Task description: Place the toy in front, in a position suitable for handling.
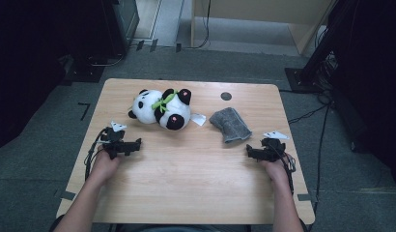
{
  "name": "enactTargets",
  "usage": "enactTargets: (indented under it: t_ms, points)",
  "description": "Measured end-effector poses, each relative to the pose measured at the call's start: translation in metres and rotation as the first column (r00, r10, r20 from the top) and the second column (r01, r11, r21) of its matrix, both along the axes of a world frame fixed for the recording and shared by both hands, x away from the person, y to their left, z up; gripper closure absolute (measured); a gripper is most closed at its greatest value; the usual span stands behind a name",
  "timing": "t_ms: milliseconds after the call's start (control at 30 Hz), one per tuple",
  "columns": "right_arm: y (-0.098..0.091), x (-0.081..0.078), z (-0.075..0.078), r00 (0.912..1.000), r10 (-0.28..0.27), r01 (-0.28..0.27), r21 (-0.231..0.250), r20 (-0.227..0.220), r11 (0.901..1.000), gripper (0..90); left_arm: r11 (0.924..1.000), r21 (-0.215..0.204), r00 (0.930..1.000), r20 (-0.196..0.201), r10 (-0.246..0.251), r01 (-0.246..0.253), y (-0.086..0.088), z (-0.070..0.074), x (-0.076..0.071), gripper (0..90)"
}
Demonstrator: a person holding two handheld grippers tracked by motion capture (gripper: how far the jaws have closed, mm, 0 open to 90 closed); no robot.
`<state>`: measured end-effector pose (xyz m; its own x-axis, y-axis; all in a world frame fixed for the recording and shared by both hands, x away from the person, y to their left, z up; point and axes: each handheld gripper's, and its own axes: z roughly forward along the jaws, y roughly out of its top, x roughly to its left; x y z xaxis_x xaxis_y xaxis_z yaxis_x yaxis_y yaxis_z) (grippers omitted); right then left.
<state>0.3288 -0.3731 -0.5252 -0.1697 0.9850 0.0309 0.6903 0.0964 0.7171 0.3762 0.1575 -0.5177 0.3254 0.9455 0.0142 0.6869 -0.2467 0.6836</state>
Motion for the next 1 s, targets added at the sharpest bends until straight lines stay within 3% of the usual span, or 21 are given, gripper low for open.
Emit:
enactTargets:
  t_ms: [433, 600, 733, 1000]
  points:
    - [0.0, -0.0022, -0.0001, 0.9999, -0.017, 0.017, -0.001, 0.0, 0.9999, 3.3, 1.0, 0.0, 1.0, 0.0, 0.0, 0.0, -0.0007, 0.0, 0.0, 1.9]
    - [0.0018, -0.0021, -0.0002, 0.9995, -0.032, 0.032, -0.001, -0.002, 0.9995, 1.4, 0.9996, -0.001, 0.9996, -0.001, -0.029, 0.029, -0.0018, 0.0, 0.0014, 1.9]
    - [0.0064, 0.0027, -0.0003, 0.9999, 0.009, -0.009, -0.004, -0.006, 0.9999, 0.8, 0.997, -0.005, 0.997, -0.001, -0.077, 0.077, -0.0022, -0.0001, 0.0069, 1.9]
    - [0.0058, 0.006, -0.0002, 0.9985, 0.055, -0.055, -0.002, -0.008, 0.9985, 0.7, 0.9963, -0.002, 0.9963, -0.002, -0.086, 0.086, -0.0009, 0.0, 0.0096, 1.9]
